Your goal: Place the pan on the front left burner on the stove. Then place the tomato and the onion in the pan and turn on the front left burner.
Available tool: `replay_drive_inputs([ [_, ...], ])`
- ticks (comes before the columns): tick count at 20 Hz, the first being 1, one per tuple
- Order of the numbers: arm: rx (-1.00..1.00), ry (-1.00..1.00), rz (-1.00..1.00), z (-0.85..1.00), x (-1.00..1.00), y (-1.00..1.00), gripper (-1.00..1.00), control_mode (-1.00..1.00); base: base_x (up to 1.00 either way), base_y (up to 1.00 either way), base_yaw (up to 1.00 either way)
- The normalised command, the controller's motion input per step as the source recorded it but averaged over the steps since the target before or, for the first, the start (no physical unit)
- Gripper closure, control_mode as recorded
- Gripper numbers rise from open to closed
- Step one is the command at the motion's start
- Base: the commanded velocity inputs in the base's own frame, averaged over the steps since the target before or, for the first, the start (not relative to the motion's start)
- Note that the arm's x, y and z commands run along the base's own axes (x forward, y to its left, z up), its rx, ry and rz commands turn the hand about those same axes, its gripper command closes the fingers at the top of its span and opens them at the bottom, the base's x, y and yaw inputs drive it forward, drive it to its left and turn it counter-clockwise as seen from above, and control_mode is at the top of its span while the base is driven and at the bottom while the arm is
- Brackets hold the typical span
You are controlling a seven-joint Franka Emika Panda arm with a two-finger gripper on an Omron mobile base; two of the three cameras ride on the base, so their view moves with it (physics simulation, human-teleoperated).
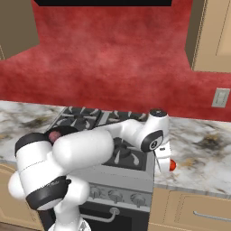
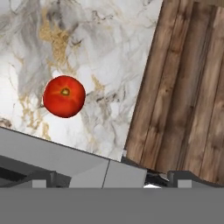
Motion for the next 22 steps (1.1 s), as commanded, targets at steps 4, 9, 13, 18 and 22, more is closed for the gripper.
replay_drive_inputs([
  [4, 0.00, -0.01, 0.03, -0.20, 0.21, -0.13, -1.00, -1.00, 0.00, 0.00, 0.00],
  [9, 0.00, 0.00, 0.03, -0.19, 0.21, -0.16, -1.00, -1.00, 0.00, 0.00, 0.00],
  [13, 0.00, 0.00, 0.02, -0.18, 0.21, -0.10, -1.00, -1.00, 0.00, 0.00, 0.00],
  [18, 0.00, 0.00, 0.01, -0.16, 0.15, -0.07, -1.00, -1.00, 0.00, 0.00, 0.00],
  [22, 0.00, 0.00, 0.01, -0.14, 0.09, -0.14, -1.00, -1.00, 0.00, 0.00, 0.00],
])
